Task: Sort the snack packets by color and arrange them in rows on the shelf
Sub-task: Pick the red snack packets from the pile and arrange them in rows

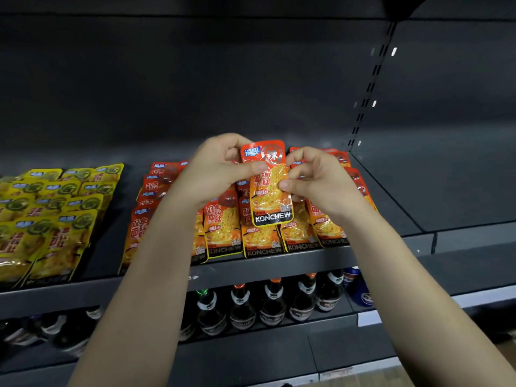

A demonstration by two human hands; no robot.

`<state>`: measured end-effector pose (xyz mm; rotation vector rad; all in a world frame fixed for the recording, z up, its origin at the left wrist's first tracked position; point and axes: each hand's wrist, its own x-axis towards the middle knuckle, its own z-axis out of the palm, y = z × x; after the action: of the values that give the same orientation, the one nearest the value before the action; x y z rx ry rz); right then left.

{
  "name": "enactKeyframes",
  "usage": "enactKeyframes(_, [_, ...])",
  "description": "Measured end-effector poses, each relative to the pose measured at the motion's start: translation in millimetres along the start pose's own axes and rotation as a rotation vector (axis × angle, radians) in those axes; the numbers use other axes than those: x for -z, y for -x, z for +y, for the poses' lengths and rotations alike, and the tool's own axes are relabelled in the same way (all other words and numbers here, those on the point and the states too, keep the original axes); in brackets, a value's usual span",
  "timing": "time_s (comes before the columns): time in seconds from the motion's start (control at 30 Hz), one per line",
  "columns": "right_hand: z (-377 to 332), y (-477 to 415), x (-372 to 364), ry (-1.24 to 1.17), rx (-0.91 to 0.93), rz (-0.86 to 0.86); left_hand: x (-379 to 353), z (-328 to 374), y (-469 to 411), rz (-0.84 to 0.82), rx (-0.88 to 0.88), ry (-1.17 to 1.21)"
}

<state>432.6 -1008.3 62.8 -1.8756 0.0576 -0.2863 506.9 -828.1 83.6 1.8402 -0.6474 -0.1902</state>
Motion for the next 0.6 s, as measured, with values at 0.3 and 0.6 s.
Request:
enactKeyframes(0.3, [4.8, -0.3, -37.2, 0.014, -0.124, -0.127, 37.3, -14.9, 1.1, 0.206, 0.009, -0.361])
enactKeyframes(0.6, [5.0, 3.5, -73.5, 0.035, -0.211, -0.191, 51.9, -35.0, 12.5, 0.242, 0.058, -0.521])
